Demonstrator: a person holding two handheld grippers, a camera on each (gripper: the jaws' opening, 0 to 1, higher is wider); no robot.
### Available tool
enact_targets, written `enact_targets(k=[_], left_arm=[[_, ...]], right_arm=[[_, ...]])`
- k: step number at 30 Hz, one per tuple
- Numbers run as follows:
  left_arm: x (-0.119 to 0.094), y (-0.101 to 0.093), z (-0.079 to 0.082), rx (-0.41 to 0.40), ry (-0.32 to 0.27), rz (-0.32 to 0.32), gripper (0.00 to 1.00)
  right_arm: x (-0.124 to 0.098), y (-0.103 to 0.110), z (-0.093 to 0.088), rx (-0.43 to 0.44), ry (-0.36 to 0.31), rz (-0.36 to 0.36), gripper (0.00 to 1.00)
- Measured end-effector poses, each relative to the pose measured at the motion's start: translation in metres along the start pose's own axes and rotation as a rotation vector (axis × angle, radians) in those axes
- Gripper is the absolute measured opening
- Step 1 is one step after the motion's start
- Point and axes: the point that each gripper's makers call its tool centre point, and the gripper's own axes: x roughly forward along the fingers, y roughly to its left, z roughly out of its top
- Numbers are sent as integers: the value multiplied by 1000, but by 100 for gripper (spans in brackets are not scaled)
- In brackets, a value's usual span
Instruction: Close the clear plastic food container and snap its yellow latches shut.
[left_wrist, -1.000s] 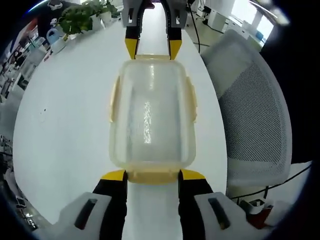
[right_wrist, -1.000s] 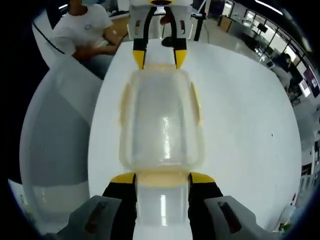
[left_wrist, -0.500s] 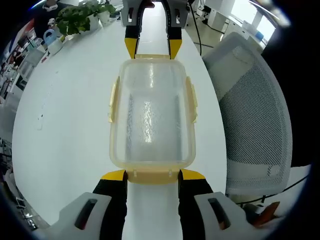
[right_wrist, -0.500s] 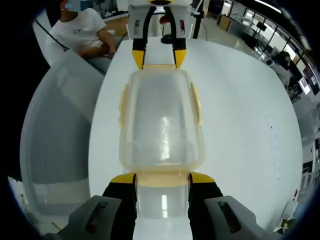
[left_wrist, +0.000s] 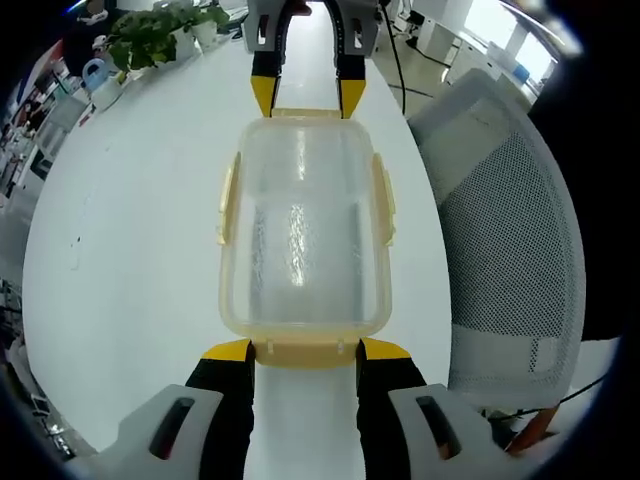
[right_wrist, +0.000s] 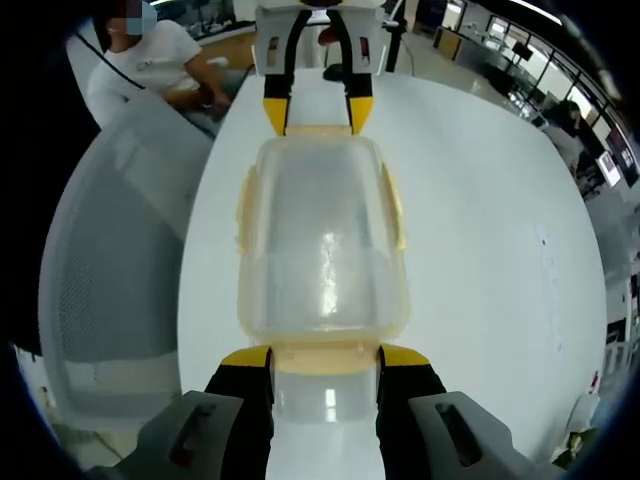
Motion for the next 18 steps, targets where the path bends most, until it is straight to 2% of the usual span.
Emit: enact_targets(k=[18], left_arm=[[6, 1, 23, -6, 11, 1, 39]], right_arm=[[-7, -3, -24, 1, 2, 4, 38]])
